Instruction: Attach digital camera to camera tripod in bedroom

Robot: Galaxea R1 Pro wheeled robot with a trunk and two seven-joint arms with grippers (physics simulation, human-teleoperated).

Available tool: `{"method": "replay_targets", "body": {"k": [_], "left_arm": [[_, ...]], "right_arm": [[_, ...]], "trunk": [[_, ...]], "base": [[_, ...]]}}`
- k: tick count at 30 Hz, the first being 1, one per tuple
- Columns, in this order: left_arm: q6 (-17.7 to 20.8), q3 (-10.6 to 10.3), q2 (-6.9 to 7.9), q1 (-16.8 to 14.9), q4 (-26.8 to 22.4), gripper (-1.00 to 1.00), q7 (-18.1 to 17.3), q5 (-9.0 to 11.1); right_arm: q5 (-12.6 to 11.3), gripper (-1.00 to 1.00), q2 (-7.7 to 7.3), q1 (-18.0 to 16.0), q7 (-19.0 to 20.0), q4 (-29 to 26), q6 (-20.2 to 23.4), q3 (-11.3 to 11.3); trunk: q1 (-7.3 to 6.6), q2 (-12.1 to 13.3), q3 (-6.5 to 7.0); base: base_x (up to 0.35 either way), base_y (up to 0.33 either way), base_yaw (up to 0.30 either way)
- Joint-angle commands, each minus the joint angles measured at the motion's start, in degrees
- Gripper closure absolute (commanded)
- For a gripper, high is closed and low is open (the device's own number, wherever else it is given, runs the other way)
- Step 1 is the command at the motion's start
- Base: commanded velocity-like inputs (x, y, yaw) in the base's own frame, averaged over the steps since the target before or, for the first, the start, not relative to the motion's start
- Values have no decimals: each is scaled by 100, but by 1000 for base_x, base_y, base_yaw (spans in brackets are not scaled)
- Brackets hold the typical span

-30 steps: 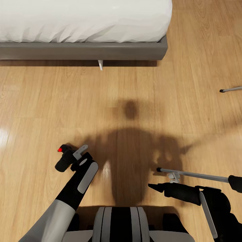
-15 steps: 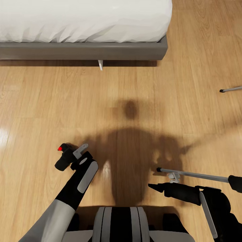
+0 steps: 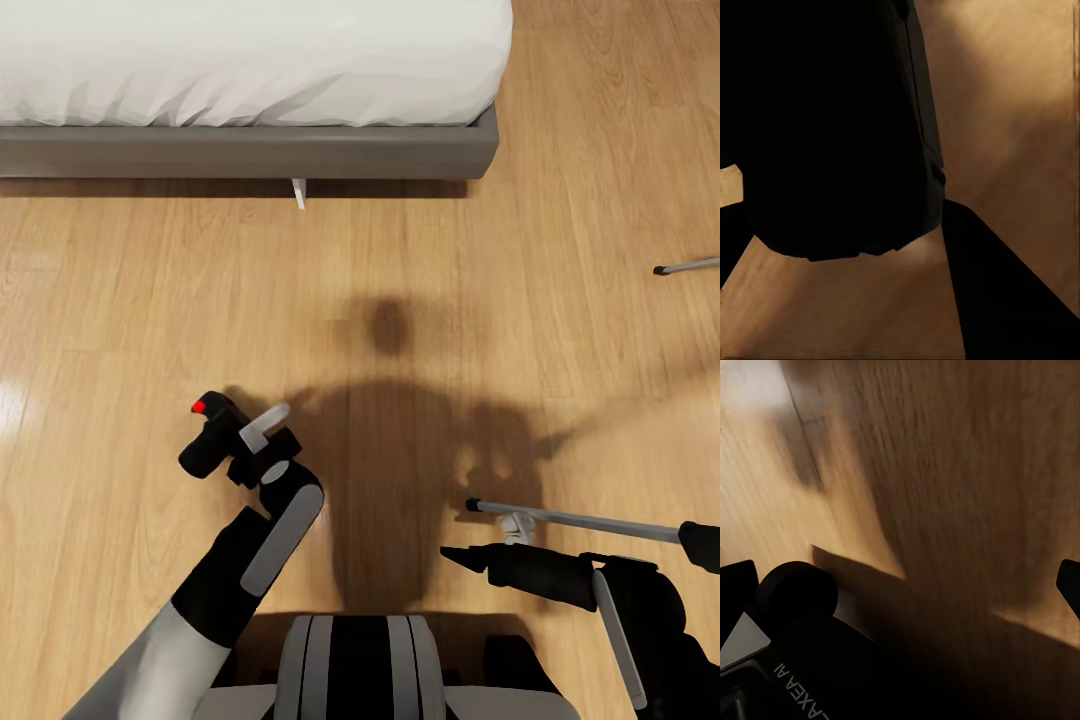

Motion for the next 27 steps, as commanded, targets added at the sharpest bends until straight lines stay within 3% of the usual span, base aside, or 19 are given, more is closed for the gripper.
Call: {"method": "replay_targets", "body": {"k": [1, 4, 6, 27], "left_arm": [[85, -74, 2, -4, -51, 100, 106, 5], [105, -382, 5, -4, -212, 100, 386, 7], [107, -427, 9, -4, -230, 100, 419, 7], [109, -472, 20, -4, -243, 100, 441, 16]], "right_arm": [[0, -100, 2, -3, 20, -2, 42, -5], [0, -100, 3, -3, 20, -2, 42, -3], [0, -100, -1, -3, 20, 1, 42, -3], [0, -100, -7, -3, 20, -2, 42, -3]], "trunk": [[-1, -1, -3], [-1, -1, -3], [-1, -1, -3], [-1, -1, -3]], "base": [[0, 0, 0], [0, 0, 0], [0, 0, 0], [0, 0, 0]]}}
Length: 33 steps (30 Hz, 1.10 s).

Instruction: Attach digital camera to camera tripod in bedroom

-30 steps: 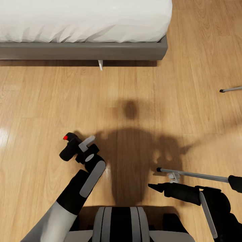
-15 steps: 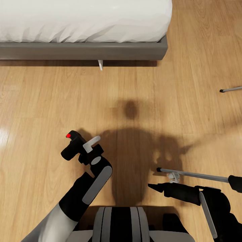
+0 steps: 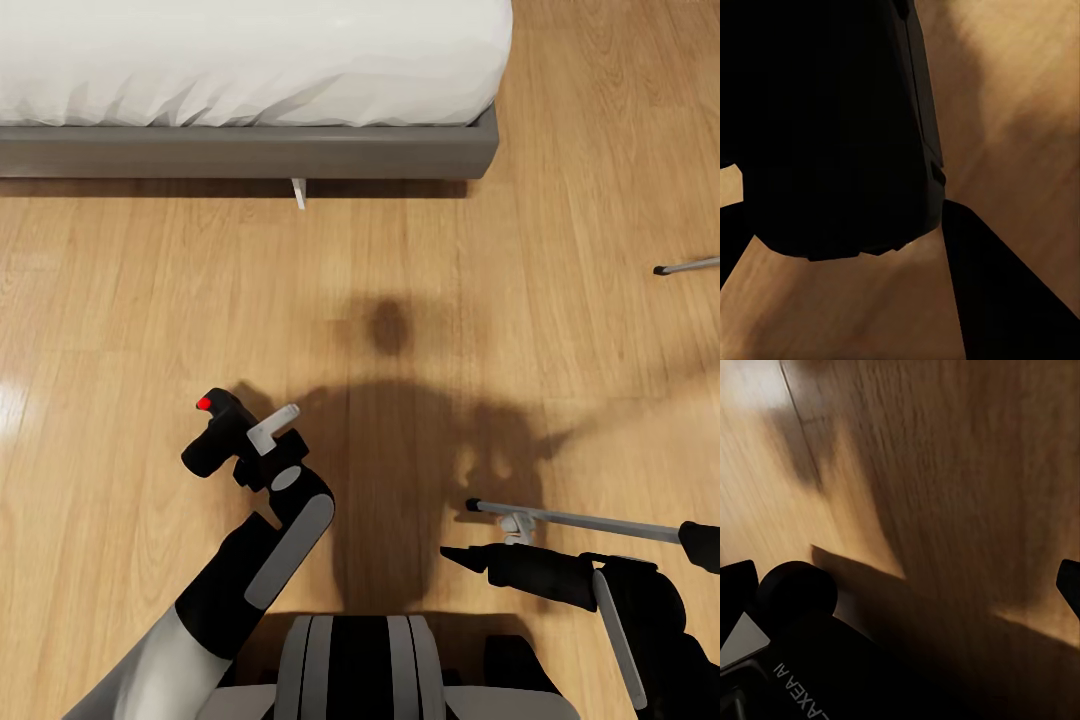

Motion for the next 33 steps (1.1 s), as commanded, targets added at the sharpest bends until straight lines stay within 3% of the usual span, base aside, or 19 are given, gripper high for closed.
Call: {"method": "replay_targets", "body": {"k": [1, 14, 18, 21, 22, 27, 28, 32, 33], "left_arm": [[79, -6, 1, -4, -6, 100, 31, 10], [96, -9, 30, -4, -3, 100, -2, 84], [159, -14, 209, -4, -58, 100, -221, 514], [226, -16, 474, -4, -188, 100, -663, 942], [258, -18, 715, -4, -287, 100, -1124, 1255], [301, -42, 1481, -4, -446, 100, -2780, 2016], [310, -55, 1800, -4, -471, 100, -3602, 2307], [312, -76, 2432, -4, -483, 100, -5375, 2884], [305, -83, 2723, -4, -479, 100, -6269, 3146]], "right_arm": [[0, -100, 0, -3, 20, -2, 42, -5], [-3, -100, 0, -3, 20, -1, 42, -5], [-2, -100, -2, -3, 20, -1, 42, -5], [-1, -100, -2, -3, 20, 0, 42, -9], [-1, -100, -2, -3, 20, -1, 42, -11], [0, -100, -2, -3, 20, -1, 42, -13], [0, -100, -2, -3, 20, -1, 42, -13], [0, -100, -2, -3, 20, -2, 42, -14], [0, -100, -2, -3, 20, -2, 42, -14]], "trunk": [[-1, -1, -3], [-34, 16, 285], [-45, 21, 374], [-52, 25, 440], [-55, 27, 463], [-68, 34, 573], [-70, 35, 595], [-81, 40, 684], [-83, 42, 706]], "base": [[0, 0, 0], [0, 0, 0], [0, 0, 0], [0, 0, 0], [0, 0, 0], [0, 0, 0], [0, 0, 0], [0, 0, 0], [0, 0, 0]]}}
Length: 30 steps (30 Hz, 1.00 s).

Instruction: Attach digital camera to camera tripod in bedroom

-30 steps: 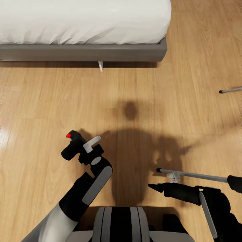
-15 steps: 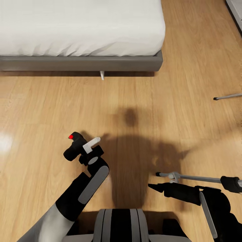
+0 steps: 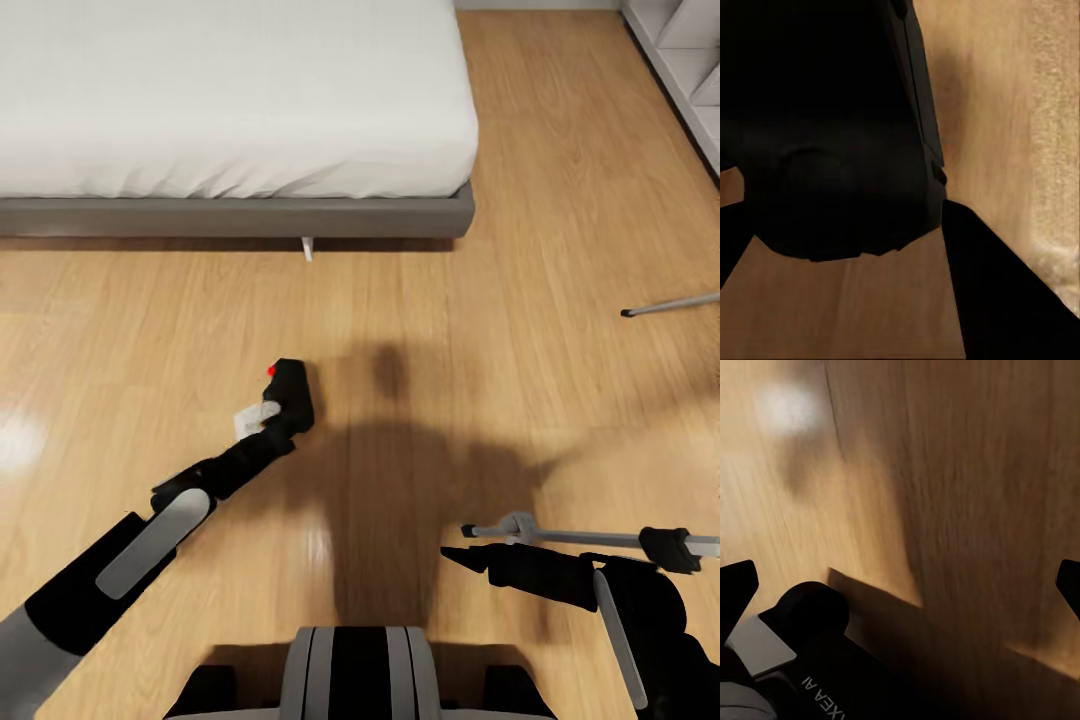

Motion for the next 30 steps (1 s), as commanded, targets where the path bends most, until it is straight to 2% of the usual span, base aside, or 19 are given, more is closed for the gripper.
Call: {"method": "replay_targets", "body": {"k": [1, 4, 5, 8, 9, 13, 14, 22, 30], "left_arm": [[8, -14, 152, -3, -2, 100, -451, 153], [-6, -36, 497, -3, 17, 100, -1688, 406], [-12, -68, 678, -3, 33, 100, -2419, 505], [-21, -165, 892, -3, 81, 100, -3353, 591], [-27, -243, 991, -3, 125, 100, -3862, 623], [-35, -363, 1099, -3, 237, 100, -4631, 655], [-37, -396, 1126, -3, 303, 100, -4916, 661], [-48, -448, 1169, -3, 574, 100, -5847, 660], [-56, -453, 1167, -3, 788, 100, -6208, 659]], "right_arm": [[2, -100, 0, -3, 19, -3, 42, -5], [2, -100, 3, -3, 19, -3, 40, -2], [1, -100, 10, -3, 19, -3, 39, 3], [0, -100, 21, -3, 19, -3, 35, 10], [-1, -100, 28, -3, 19, -1, 32, 14], [0, -100, 39, -3, 19, -1, 29, 18], [1, -100, 43, -3, 19, -2, 29, 18], [2, -100, 48, -3, 19, 0, 27, 20], [2, -100, 42, -3, 19, -1, 27, 21]], "trunk": [[-3, 0, 19], [-10, 4, 86], [-13, 6, 108], [-21, 10, 174], [-23, 11, 197], [-34, 16, 285], [-36, 18, 307], [-57, 28, 485], [-77, 39, 662]], "base": [[0, 0, 0], [0, 0, 0], [0, 0, 0], [0, 0, 0], [0, 0, 0], [0, 0, 0], [0, 0, 0], [0, 0, 0], [0, 0, 0]]}}
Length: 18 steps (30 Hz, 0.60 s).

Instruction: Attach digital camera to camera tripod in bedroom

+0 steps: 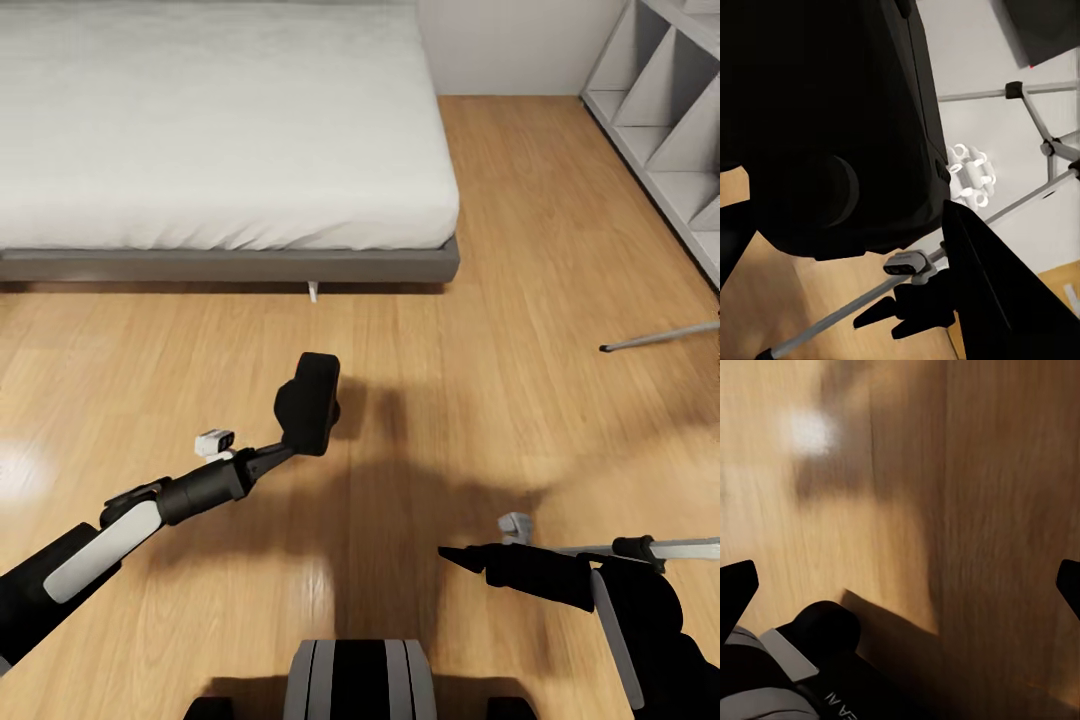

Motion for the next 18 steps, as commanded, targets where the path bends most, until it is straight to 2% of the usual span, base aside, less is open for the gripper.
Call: {"method": "replay_targets", "body": {"k": [1, 11, 18], "left_arm": [[38, -15, 4, -7, 26, 100, -32, 54], [36, -25, -7, -7, 222, 100, -60, 80], [53, -32, -54, -7, 638, 100, -29, 106]], "right_arm": [[2, -100, 1, -3, 19, -2, 41, -5], [-1, -100, 11, -3, 19, 1, 41, -2], [-2, -100, 11, -3, 16, -1, 39, 8]], "trunk": [[-3, 0, 20], [-29, 13, 241], [-47, 23, 396]], "base": [[0, 0, 0], [0, 0, 0], [0, 0, 0]]}}
